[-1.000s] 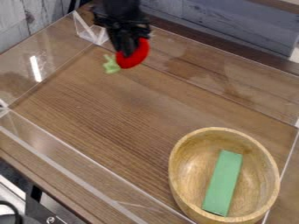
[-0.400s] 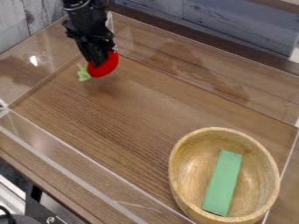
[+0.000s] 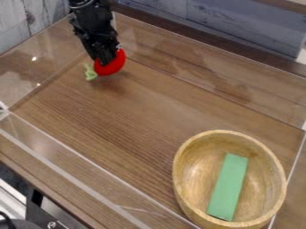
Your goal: Move the red object to the left side of the table
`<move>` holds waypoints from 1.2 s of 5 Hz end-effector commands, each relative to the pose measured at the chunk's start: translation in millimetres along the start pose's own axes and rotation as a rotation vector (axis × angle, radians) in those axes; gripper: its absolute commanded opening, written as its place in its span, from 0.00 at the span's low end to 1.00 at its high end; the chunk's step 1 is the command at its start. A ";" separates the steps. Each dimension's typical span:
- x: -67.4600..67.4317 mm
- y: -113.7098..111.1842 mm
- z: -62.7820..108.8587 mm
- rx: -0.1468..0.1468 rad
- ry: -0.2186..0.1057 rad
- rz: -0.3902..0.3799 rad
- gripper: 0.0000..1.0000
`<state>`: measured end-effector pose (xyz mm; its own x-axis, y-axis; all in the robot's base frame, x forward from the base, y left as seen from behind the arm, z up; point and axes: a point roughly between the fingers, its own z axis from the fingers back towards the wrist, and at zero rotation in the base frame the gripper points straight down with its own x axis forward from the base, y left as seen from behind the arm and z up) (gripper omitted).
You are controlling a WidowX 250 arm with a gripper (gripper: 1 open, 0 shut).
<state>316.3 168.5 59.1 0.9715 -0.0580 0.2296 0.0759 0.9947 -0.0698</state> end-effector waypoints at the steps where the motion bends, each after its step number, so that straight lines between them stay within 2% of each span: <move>1: -0.4 4.2 6.9 -0.001 -0.037 -0.040 0.00; 3: 4.8 14.3 -5.0 -0.031 -0.049 0.017 0.00; 5: -0.3 28.4 -3.1 -0.080 -0.055 0.026 0.00; 6: 4.1 29.0 -3.4 -0.117 -0.049 -0.023 0.00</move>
<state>319.2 188.0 41.3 0.9675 -0.0696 0.2433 0.1231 0.9694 -0.2123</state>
